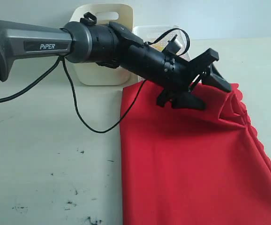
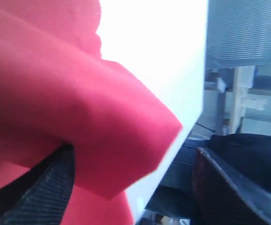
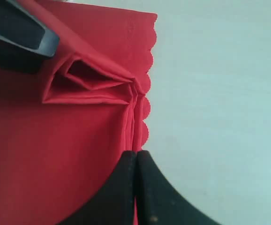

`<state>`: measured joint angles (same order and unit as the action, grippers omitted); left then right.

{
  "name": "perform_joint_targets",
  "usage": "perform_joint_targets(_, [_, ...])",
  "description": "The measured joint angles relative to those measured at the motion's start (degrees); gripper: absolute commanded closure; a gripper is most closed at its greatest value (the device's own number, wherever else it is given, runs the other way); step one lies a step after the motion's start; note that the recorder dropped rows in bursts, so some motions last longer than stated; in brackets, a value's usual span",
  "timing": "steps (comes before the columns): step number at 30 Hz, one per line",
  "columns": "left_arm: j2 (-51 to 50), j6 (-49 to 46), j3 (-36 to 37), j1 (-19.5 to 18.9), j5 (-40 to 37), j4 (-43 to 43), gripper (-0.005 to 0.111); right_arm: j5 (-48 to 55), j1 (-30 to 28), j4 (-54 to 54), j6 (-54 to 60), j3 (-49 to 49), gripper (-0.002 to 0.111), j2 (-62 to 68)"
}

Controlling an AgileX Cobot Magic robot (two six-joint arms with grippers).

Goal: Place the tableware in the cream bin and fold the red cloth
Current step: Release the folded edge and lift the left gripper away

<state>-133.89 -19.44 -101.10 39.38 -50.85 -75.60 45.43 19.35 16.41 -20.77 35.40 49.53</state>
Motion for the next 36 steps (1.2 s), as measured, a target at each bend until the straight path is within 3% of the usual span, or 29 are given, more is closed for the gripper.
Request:
perform_joint_targets(5, [0.00, -5.65, 0.00, -0.25, -1.95, -8.55, 0.038, -0.32, 0.00, 0.00, 0.00, 0.00, 0.108, -0.03])
perform_joint_targets(16, [0.00, -7.04, 0.00, -2.03, -6.19, -10.84, 0.038, -0.54, 0.00, 0.00, 0.00, 0.00, 0.108, -0.03])
perform_joint_targets(29, [-0.10, -2.96, 0.00, -2.13, -5.17, 3.00, 0.038, -1.43, 0.00, 0.00, 0.00, 0.00, 0.108, -0.03])
perform_joint_targets(36, [-4.01, -2.67, -1.40, -0.79, 2.82, -10.44, 0.038, -2.88, 0.00, 0.00, 0.00, 0.00, 0.108, -0.03])
